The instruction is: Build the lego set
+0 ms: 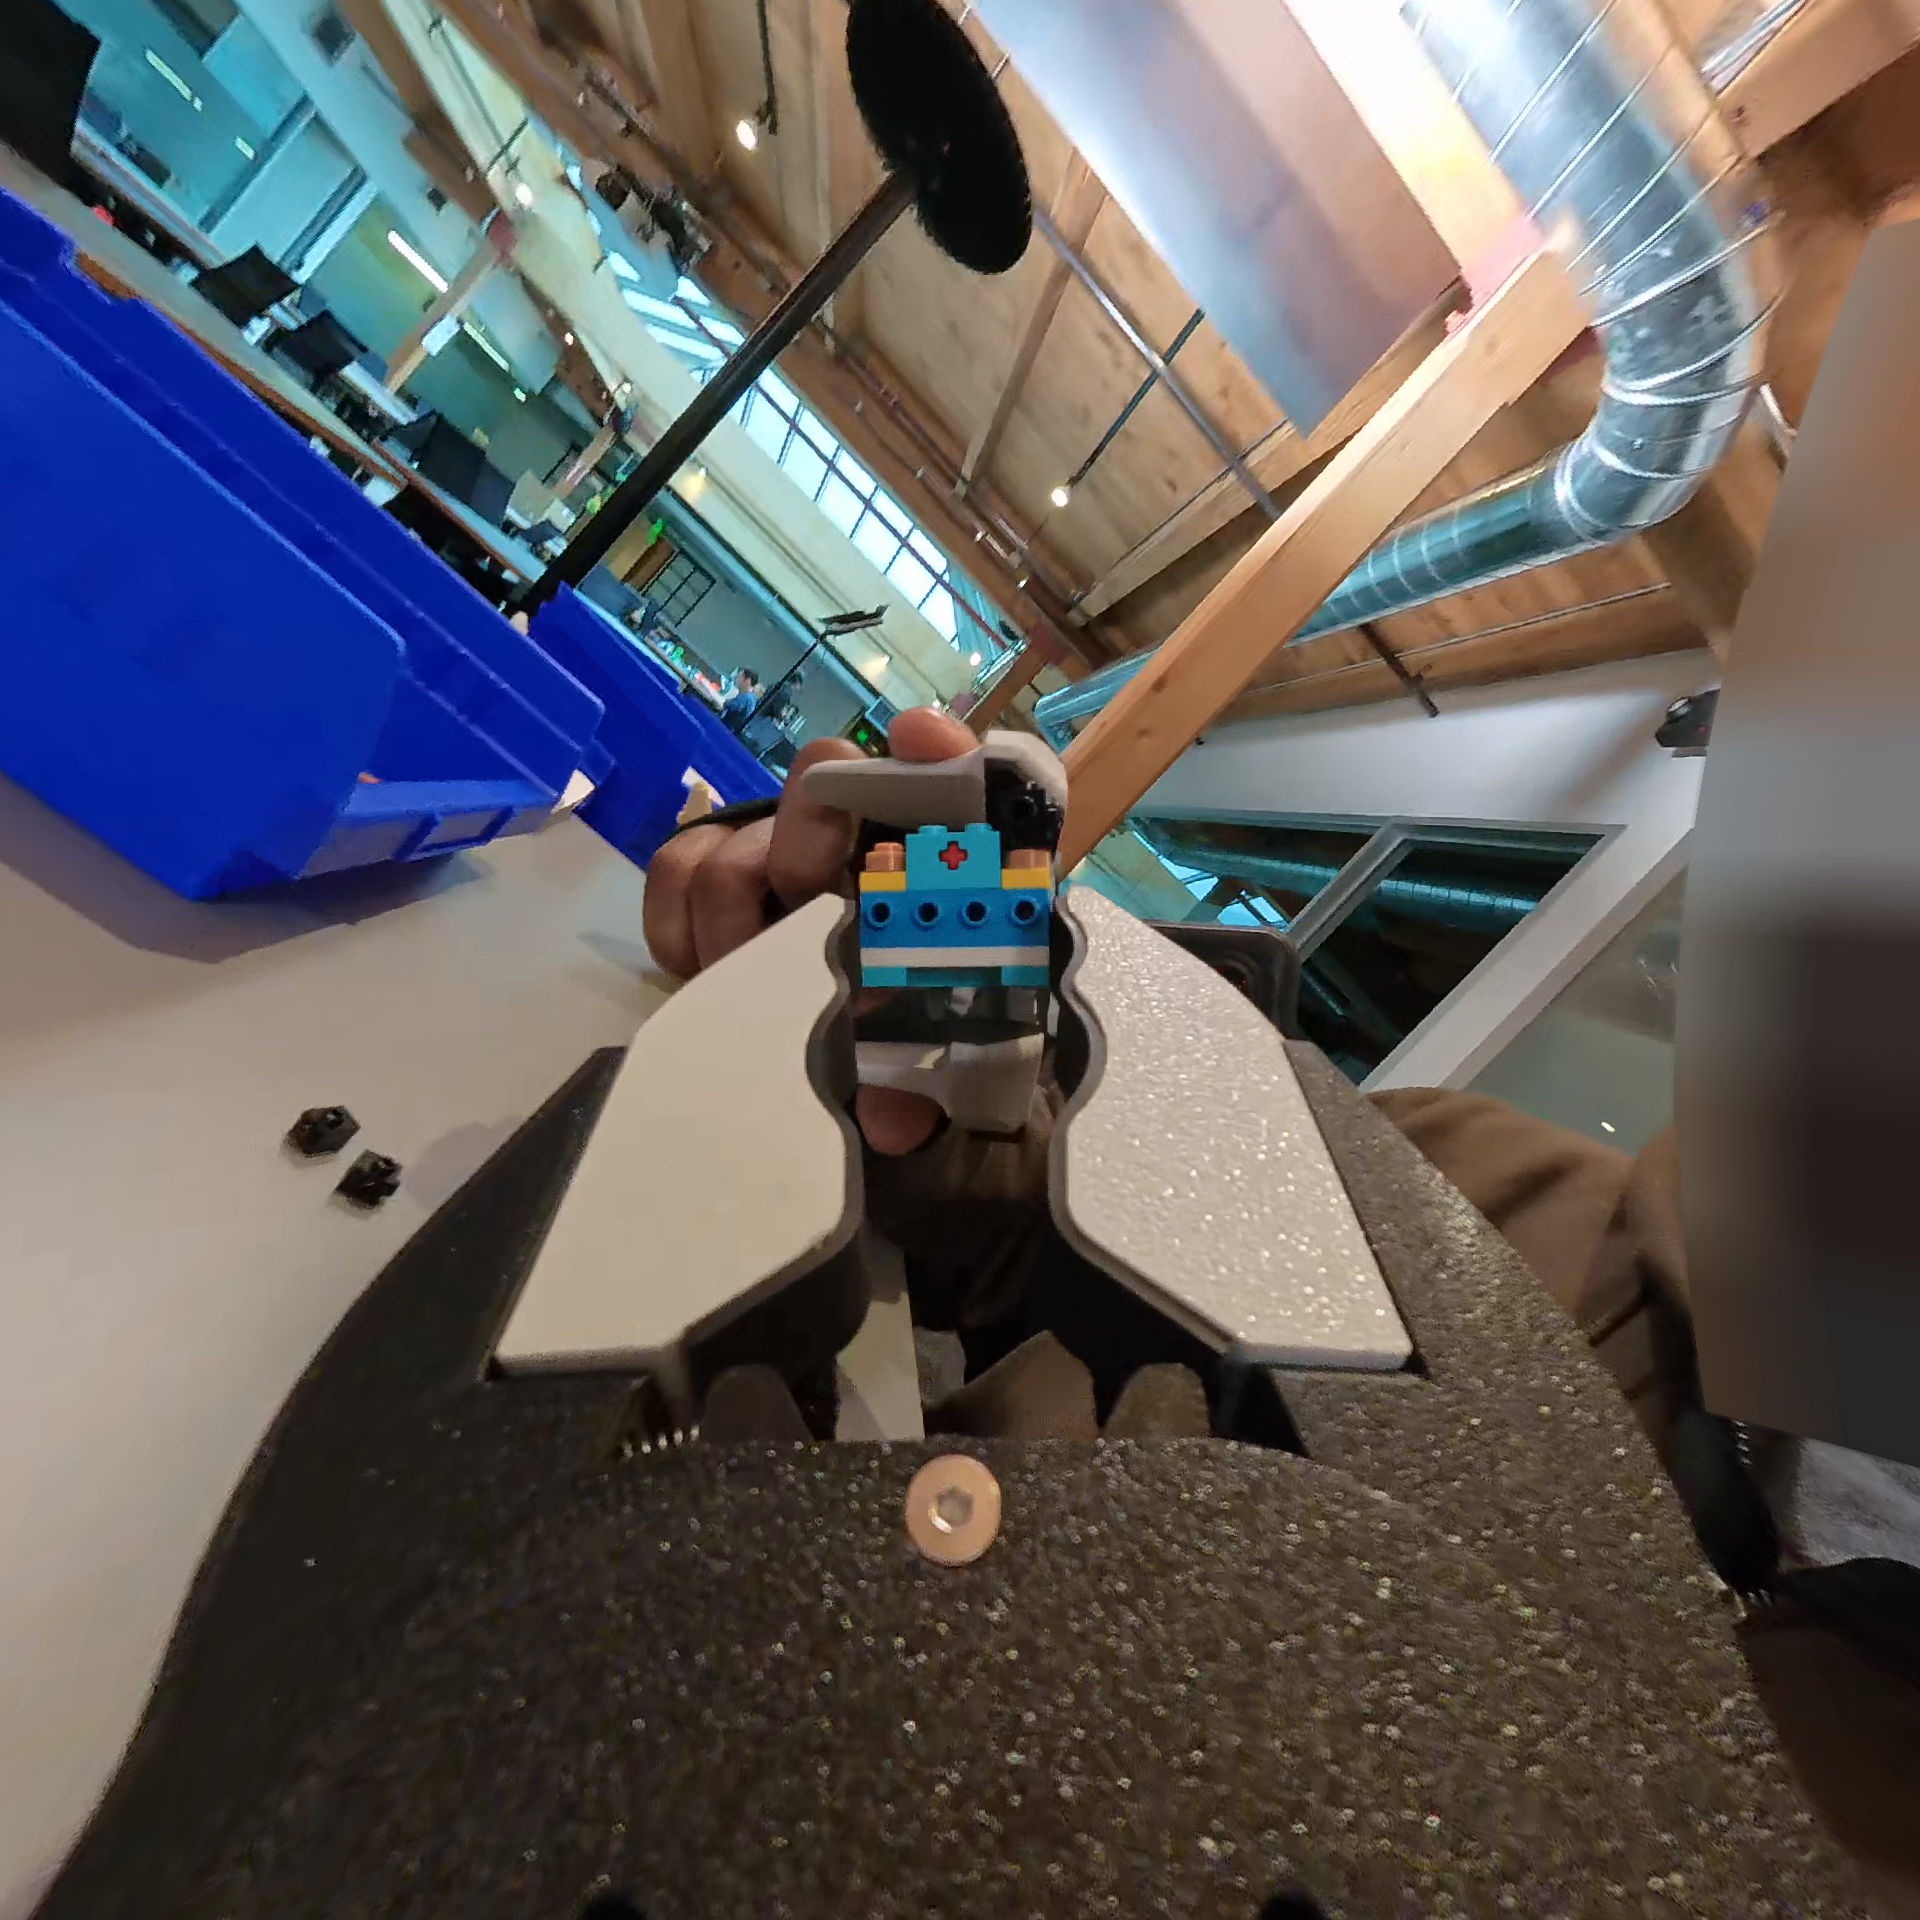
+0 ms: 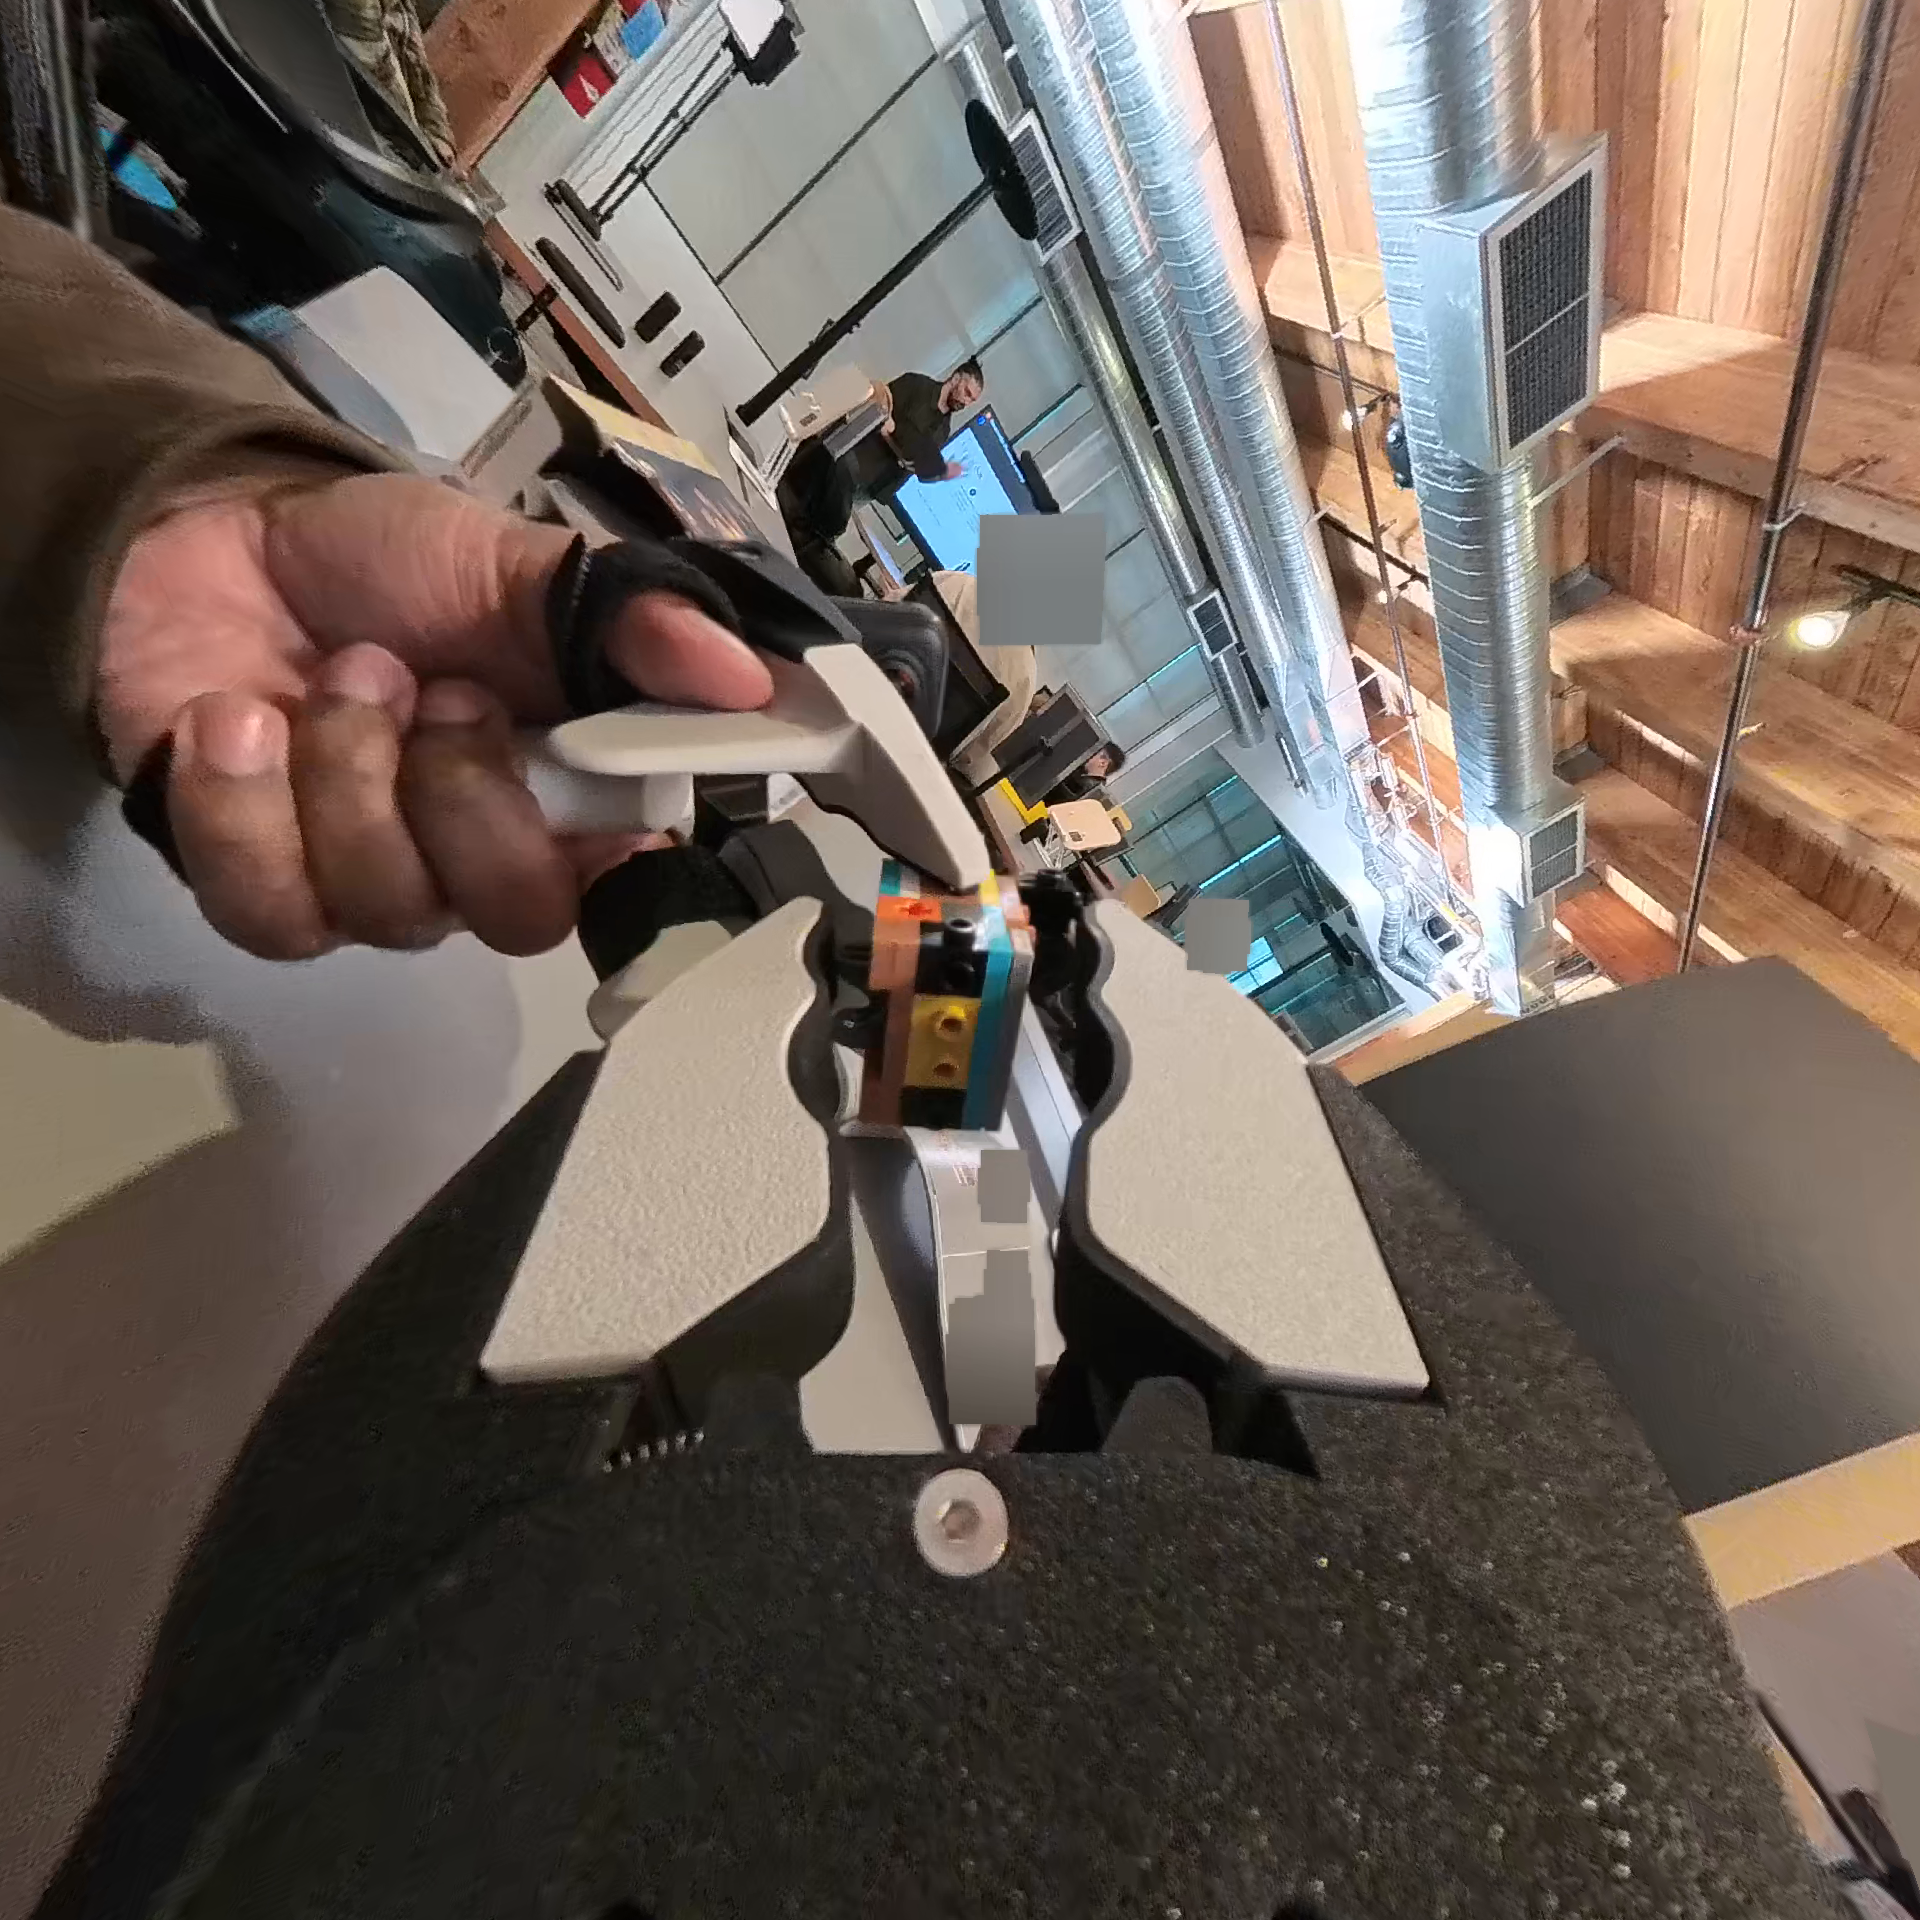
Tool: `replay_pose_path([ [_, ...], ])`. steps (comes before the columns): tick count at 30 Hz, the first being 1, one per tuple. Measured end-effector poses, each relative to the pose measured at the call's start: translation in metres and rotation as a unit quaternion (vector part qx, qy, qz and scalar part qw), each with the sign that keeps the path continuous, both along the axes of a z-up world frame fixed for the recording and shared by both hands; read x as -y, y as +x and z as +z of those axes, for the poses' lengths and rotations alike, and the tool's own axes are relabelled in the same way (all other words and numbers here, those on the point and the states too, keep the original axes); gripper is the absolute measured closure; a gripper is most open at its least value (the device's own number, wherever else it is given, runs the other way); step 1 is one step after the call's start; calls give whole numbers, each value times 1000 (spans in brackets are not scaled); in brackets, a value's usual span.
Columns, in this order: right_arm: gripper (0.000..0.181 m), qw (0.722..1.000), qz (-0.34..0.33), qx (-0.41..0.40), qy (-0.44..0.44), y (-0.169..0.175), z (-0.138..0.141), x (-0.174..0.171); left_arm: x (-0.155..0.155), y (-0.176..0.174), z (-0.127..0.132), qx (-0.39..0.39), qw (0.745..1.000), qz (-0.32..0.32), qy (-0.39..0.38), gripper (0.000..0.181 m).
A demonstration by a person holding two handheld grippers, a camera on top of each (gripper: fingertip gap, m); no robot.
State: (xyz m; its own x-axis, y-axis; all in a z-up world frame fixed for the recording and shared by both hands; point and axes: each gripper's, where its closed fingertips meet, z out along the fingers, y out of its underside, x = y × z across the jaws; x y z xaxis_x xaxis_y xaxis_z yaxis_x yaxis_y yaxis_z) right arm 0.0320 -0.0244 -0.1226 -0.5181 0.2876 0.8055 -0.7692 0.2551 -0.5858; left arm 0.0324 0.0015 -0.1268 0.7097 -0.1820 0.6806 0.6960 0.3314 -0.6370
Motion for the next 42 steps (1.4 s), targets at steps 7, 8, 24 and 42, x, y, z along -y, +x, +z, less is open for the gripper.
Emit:
replay_pose_path([
  [7, 140, 1000, -3, -18, -17, 18, 8, 0, -2, 17, 7, -29, 999, 0, 31, 147],
  [8, 140, 1000, 0, -18, -18, 21, 9, 0, -2, 20, 8, -30, 999, -5, 37, 147],
  [24, 143, 998, 15, -39, -45, 44, 12, 0, -10, 50, 12, -52, 994, -80, 60, 140],
  [42, 124, 986, -130, -92, 40, 19, -5, 5, 2, 6, -13, -164, 965, 164, -125, 144],
])
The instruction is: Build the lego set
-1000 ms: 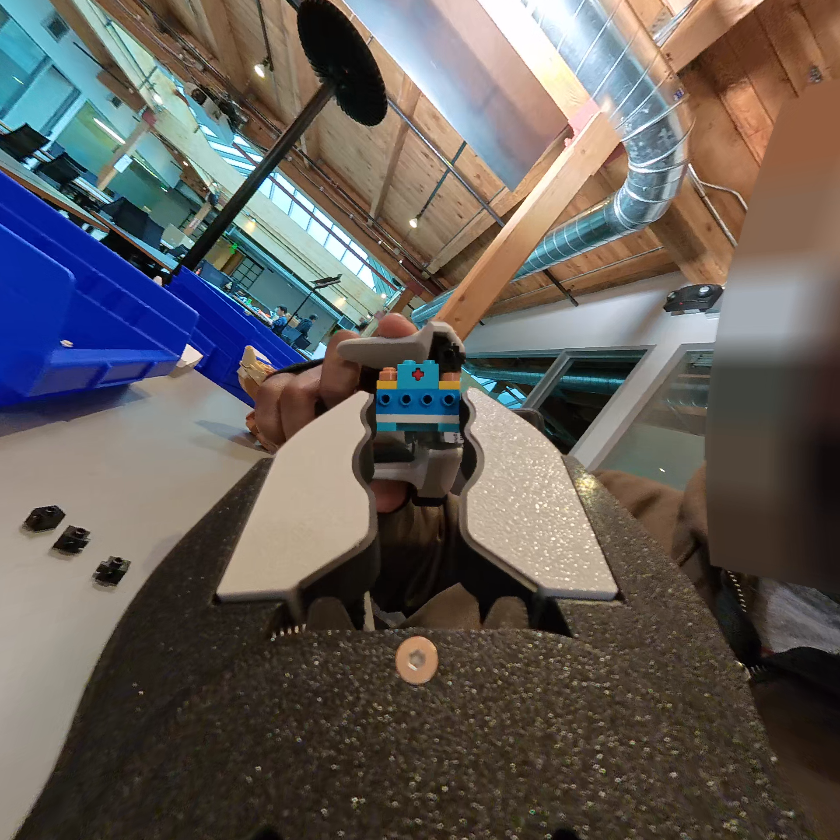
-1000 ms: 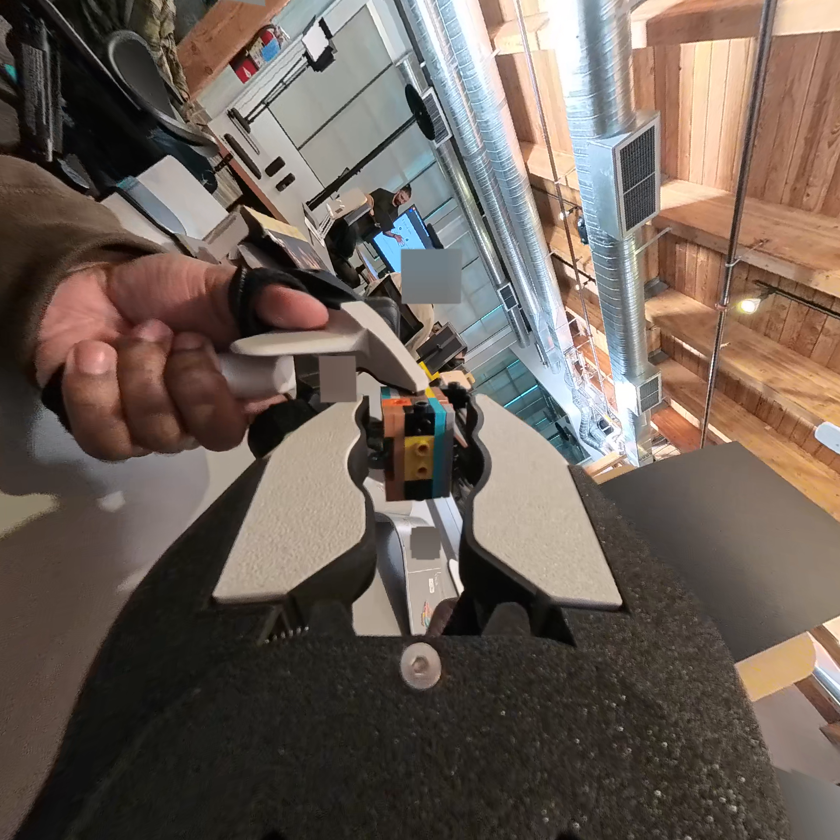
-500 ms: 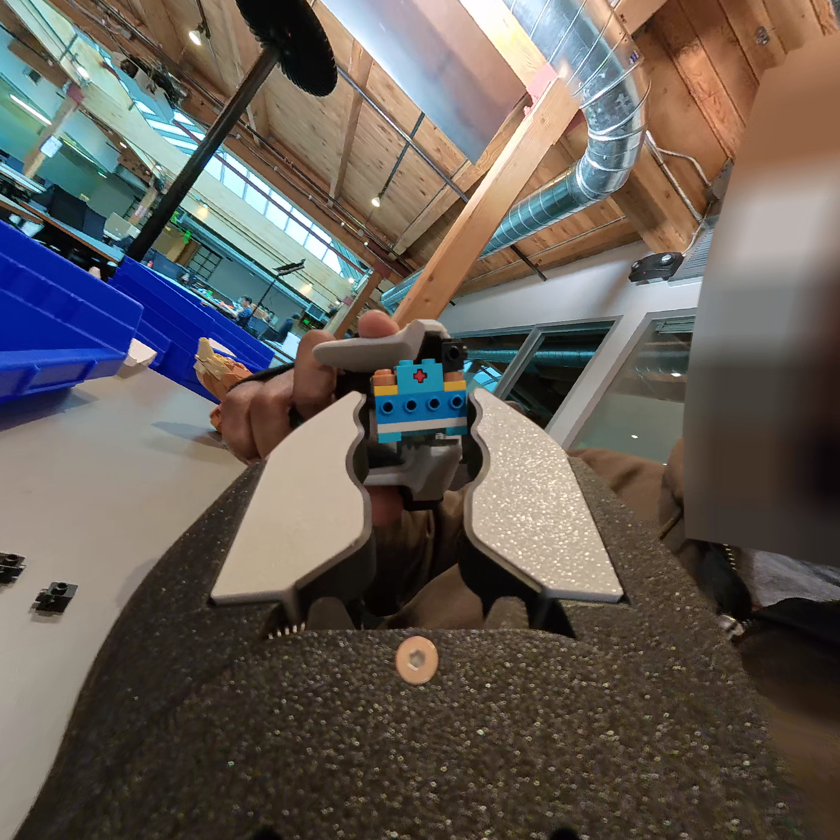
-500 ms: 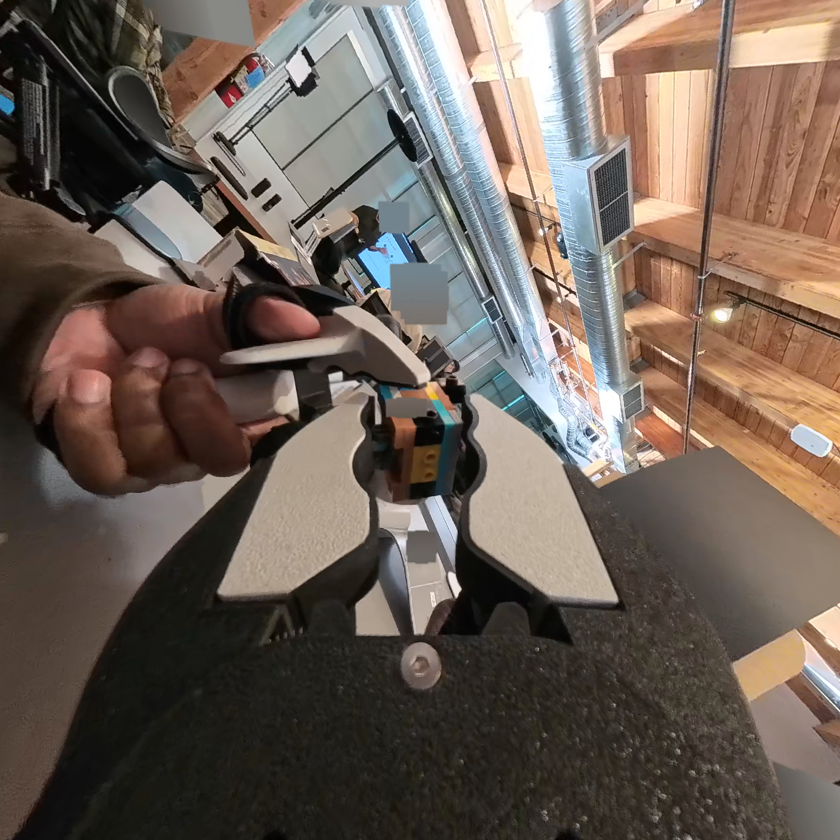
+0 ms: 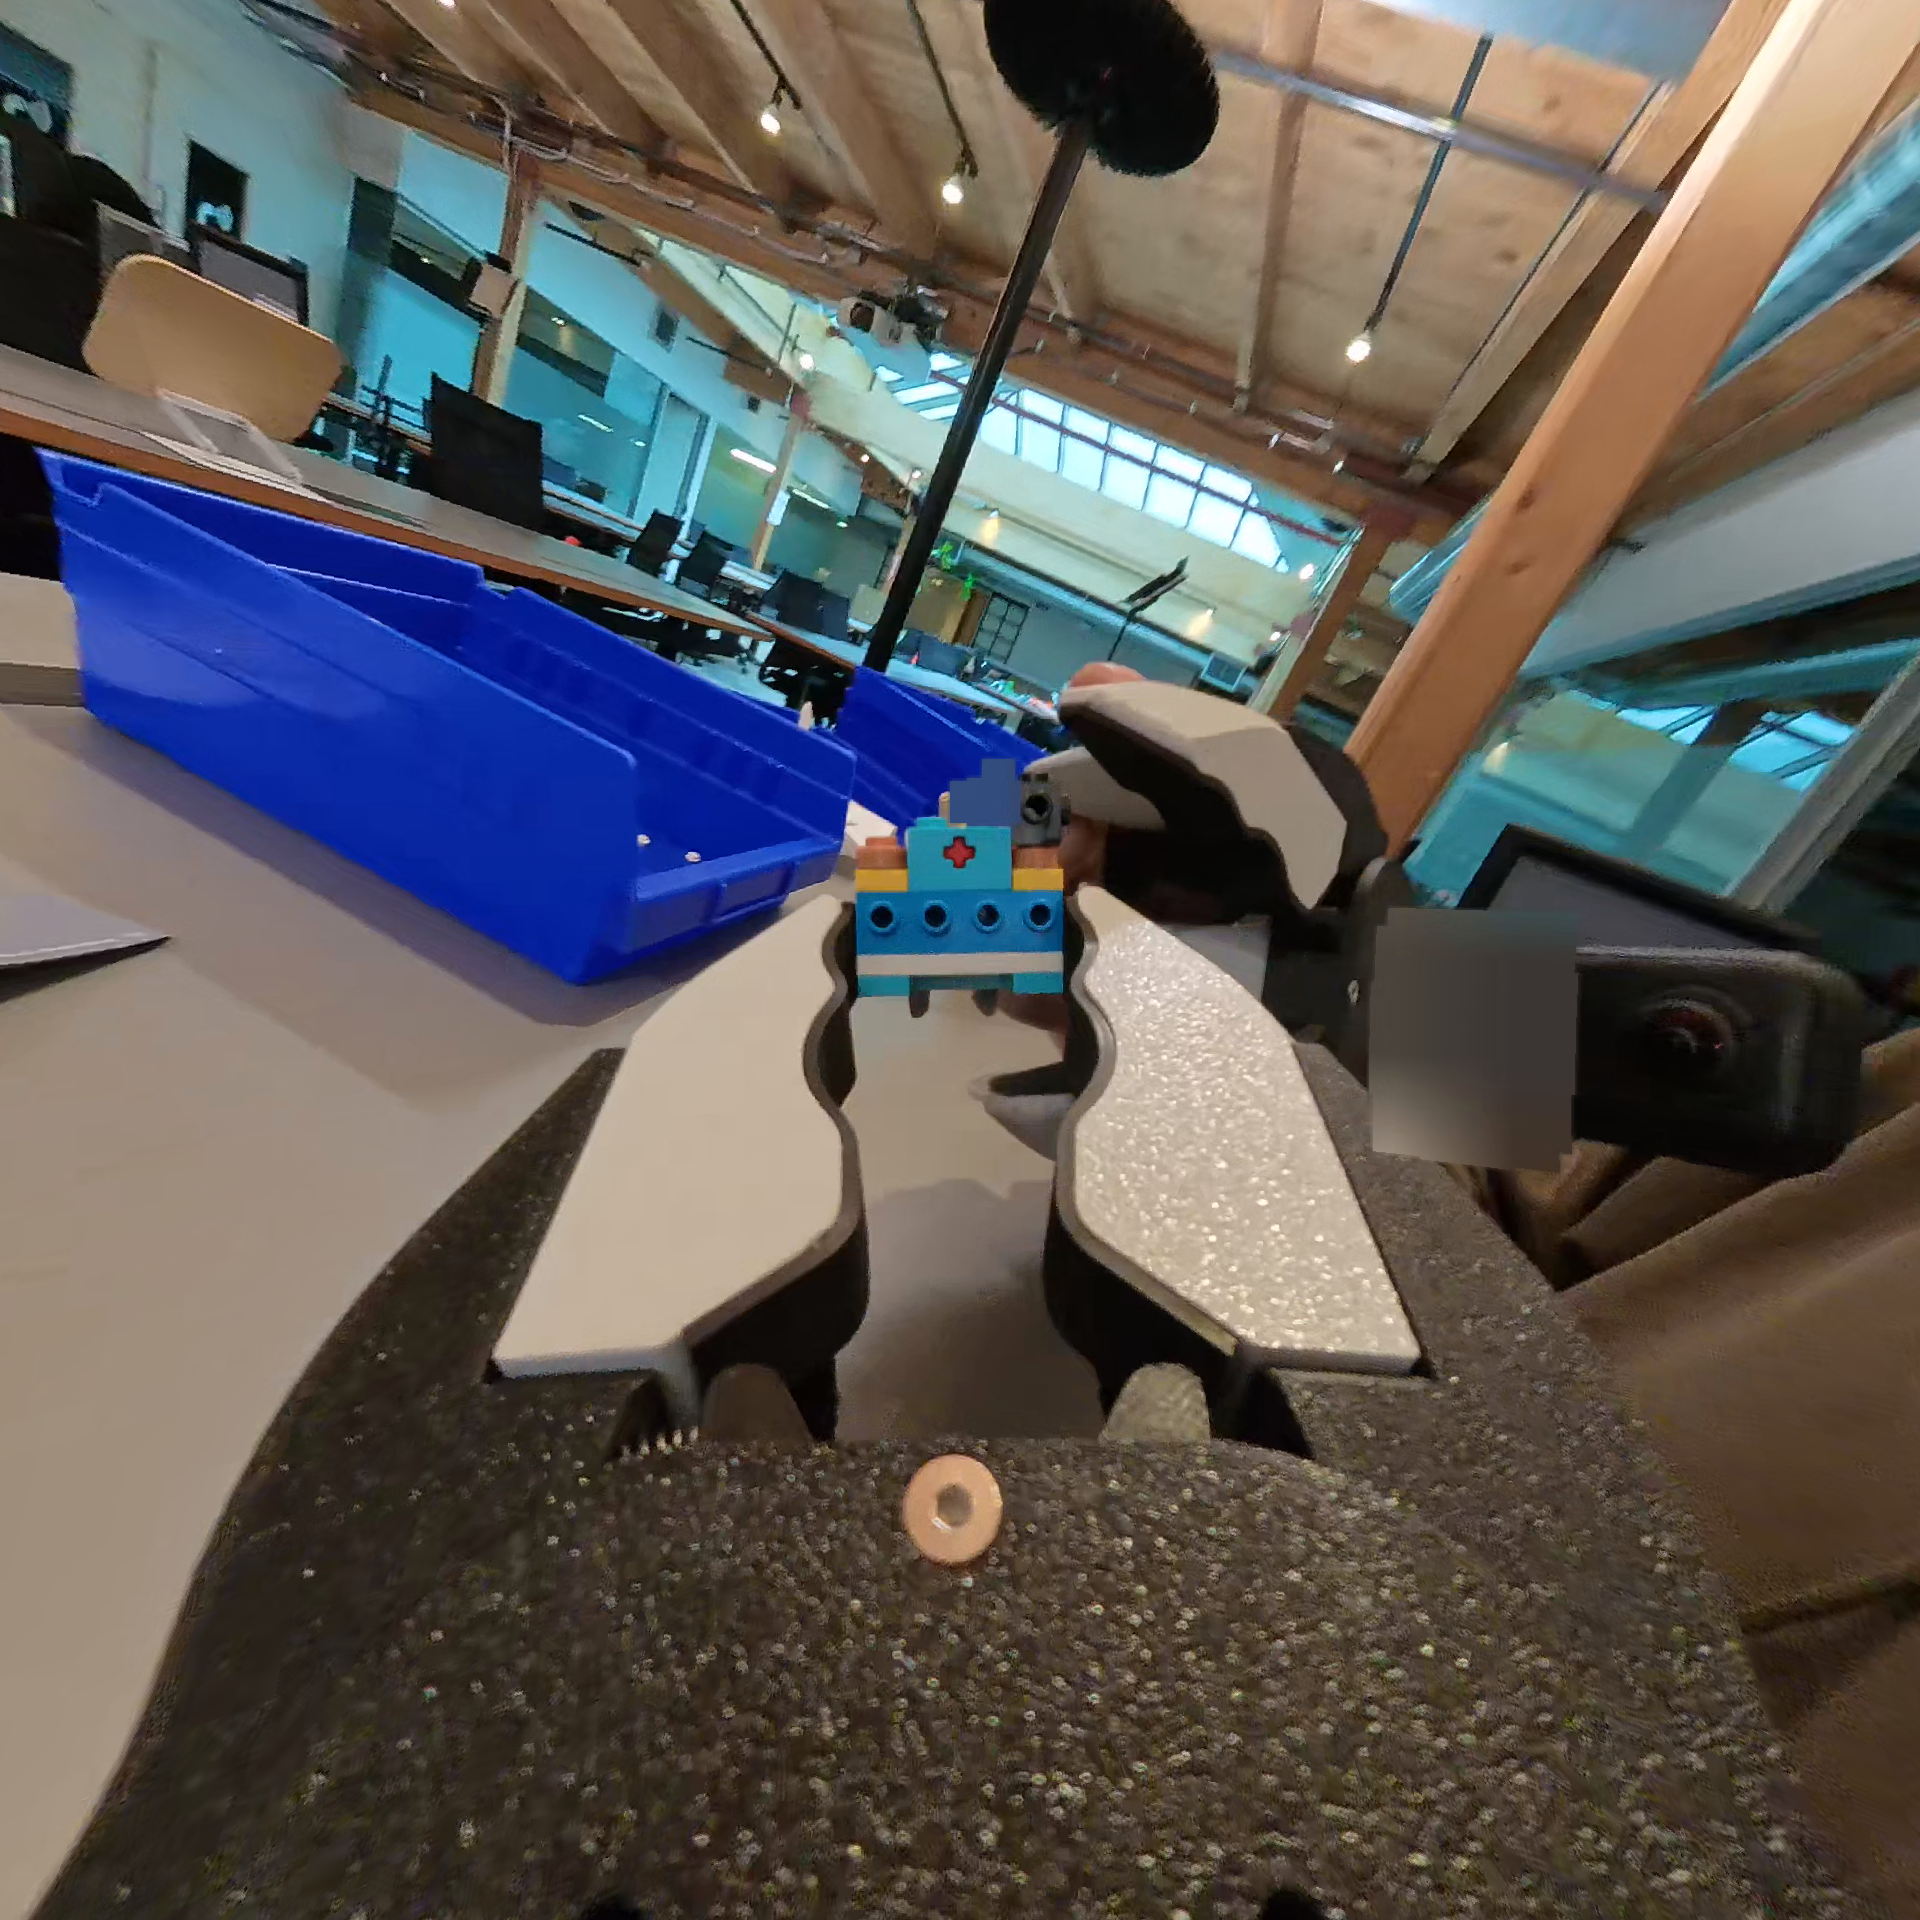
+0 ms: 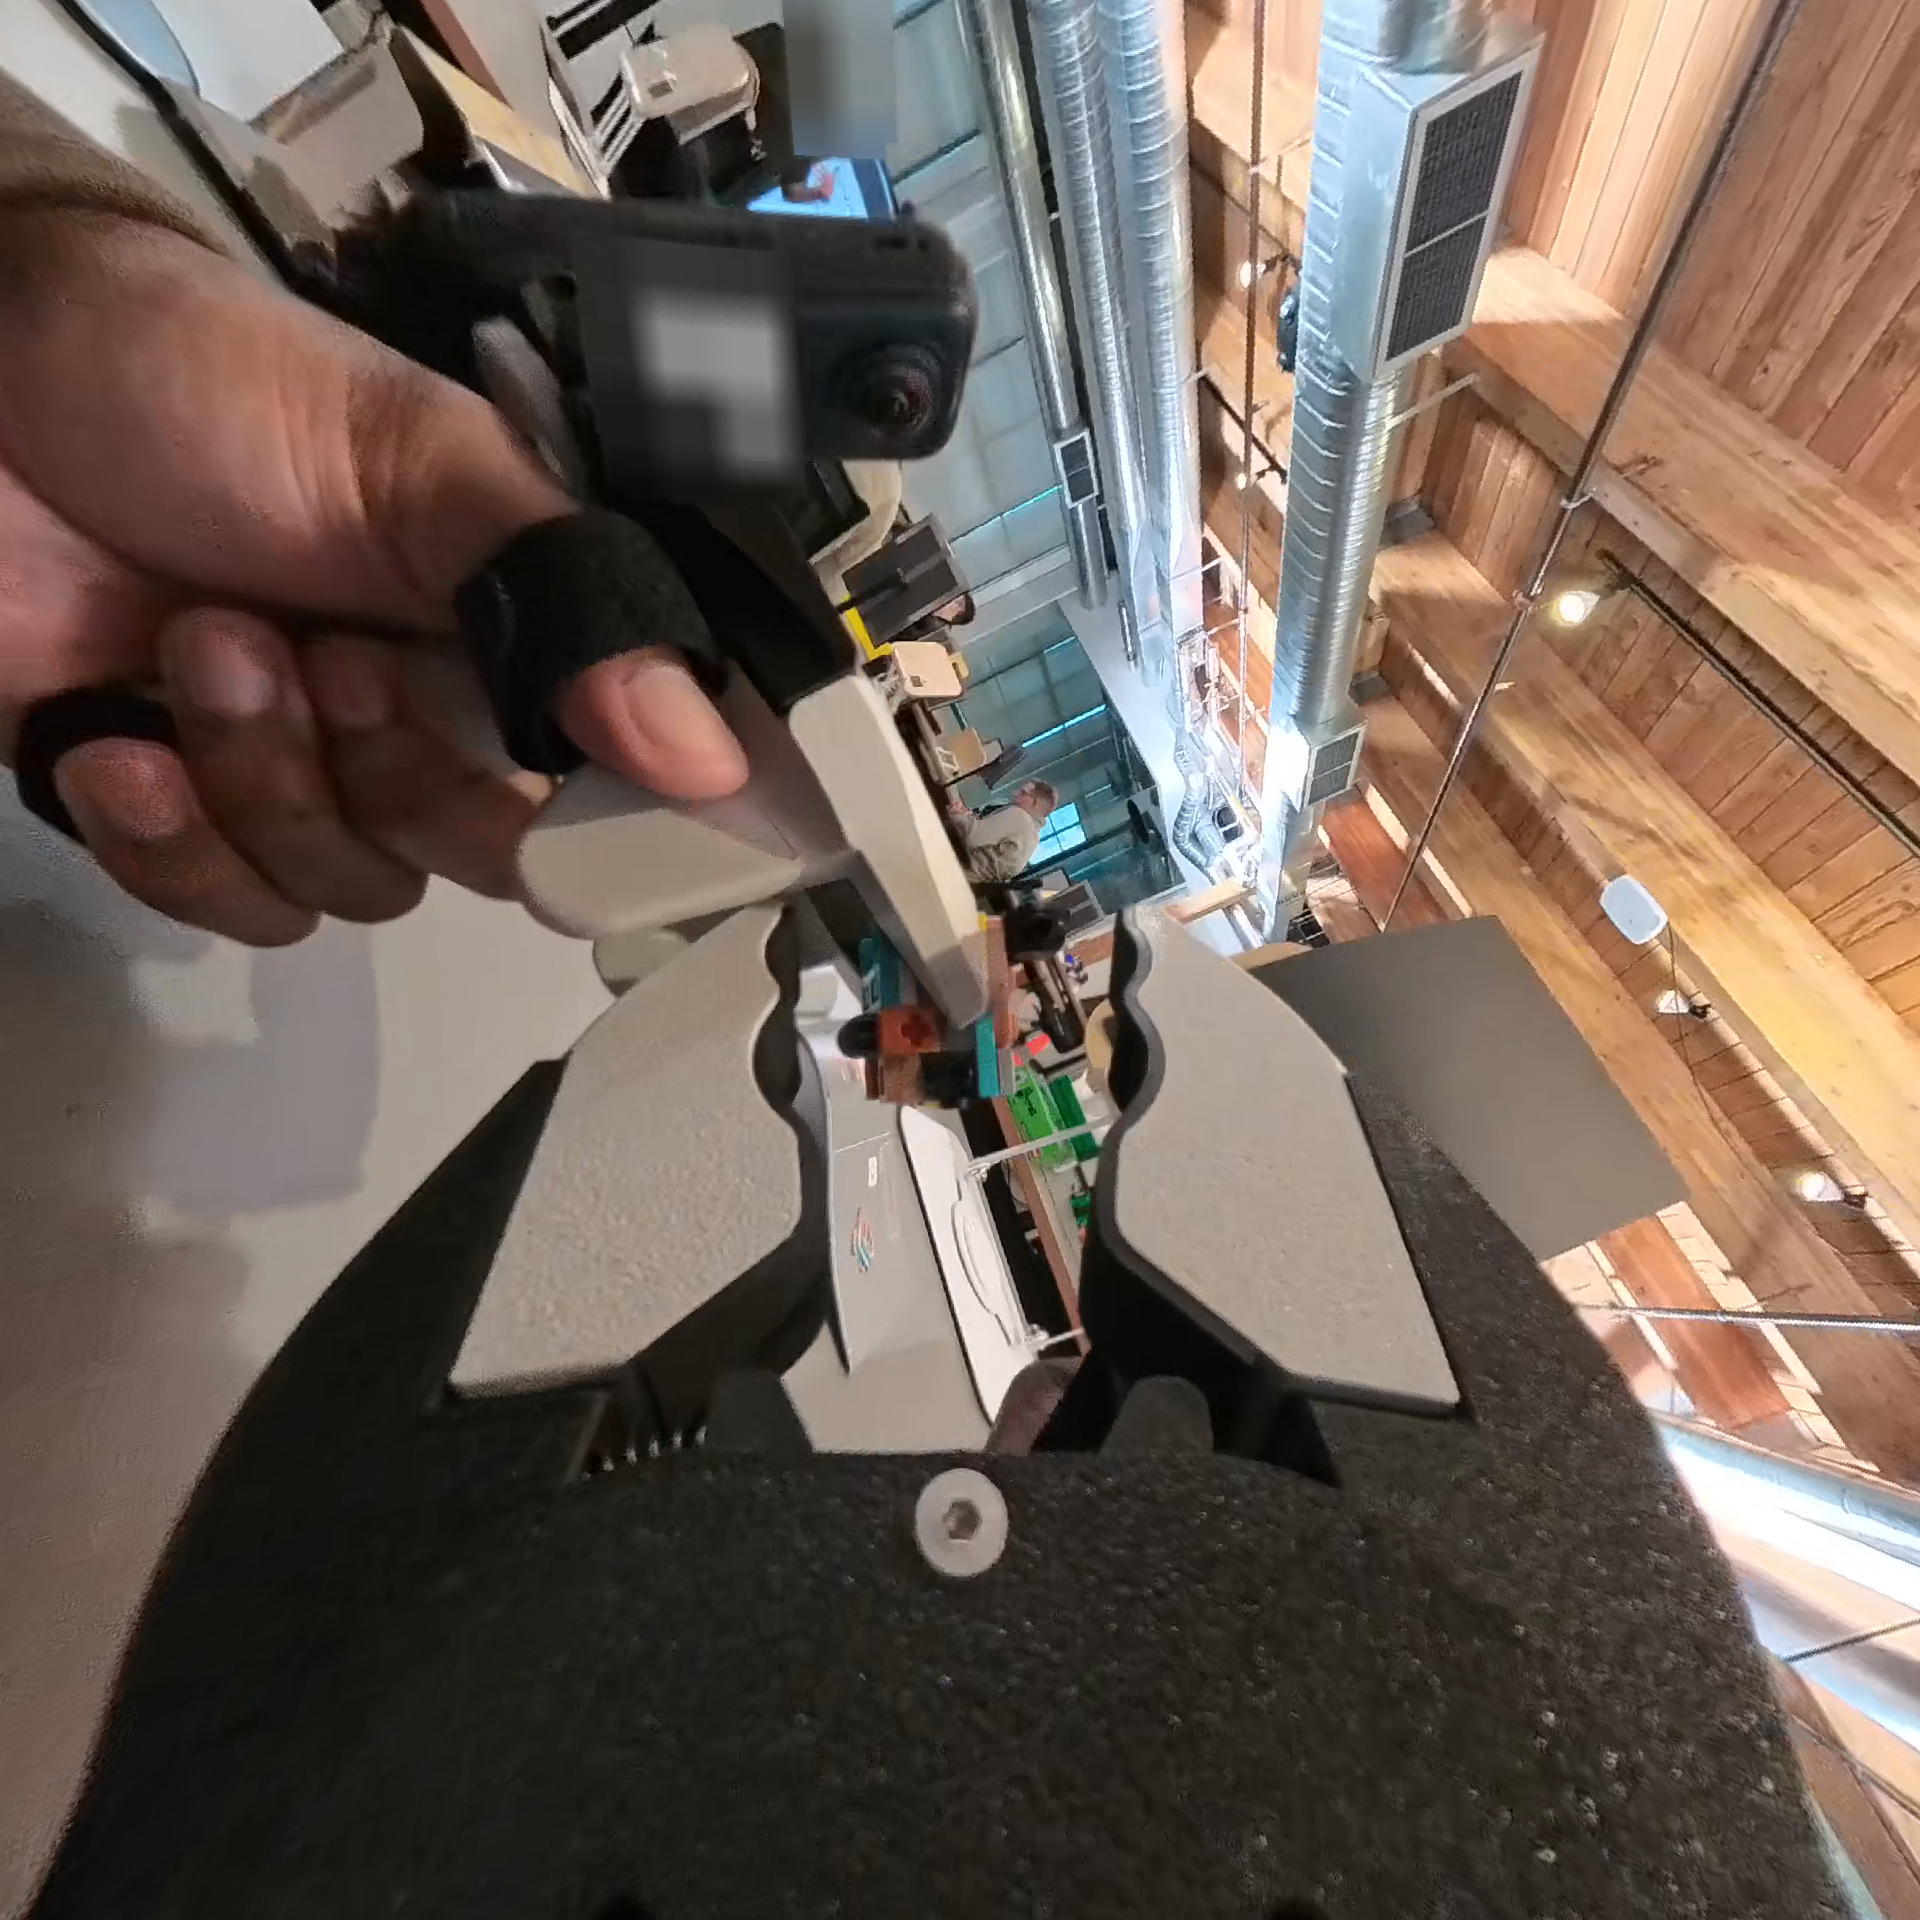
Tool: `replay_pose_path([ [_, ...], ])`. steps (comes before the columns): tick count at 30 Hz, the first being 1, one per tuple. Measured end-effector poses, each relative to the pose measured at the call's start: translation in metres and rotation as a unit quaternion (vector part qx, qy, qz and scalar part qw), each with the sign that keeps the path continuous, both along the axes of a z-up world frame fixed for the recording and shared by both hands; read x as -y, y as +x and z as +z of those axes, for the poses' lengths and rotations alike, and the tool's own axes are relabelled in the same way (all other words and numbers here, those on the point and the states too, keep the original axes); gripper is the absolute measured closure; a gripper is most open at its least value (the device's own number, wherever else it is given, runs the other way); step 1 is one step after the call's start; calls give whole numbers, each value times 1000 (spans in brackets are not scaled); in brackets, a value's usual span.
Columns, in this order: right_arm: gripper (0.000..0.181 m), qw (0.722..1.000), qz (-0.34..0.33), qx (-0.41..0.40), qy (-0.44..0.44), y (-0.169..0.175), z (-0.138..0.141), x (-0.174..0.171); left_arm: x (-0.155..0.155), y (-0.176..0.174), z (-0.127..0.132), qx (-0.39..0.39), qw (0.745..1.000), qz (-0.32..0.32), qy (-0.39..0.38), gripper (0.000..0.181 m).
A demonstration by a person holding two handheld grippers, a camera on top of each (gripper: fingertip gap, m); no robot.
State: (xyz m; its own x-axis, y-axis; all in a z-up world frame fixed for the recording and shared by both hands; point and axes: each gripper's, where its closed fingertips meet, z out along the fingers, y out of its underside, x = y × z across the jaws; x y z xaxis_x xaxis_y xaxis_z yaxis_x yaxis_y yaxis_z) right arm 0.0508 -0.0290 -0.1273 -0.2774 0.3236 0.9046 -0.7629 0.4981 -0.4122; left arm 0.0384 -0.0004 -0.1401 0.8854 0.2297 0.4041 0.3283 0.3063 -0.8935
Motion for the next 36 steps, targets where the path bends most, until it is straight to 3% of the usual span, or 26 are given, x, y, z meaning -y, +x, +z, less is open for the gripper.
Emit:
replay_pose_path([
  [12, 143, 1000, 17, 24, -8, -2, -4, -2, -7, 10, -5, -4, 999, -30, -18, 144],
  [36, 145, 995, 75, 54, -35, 13, 5, -1, -12, 29, 4, 47, 986, -152, 50, 144],
])
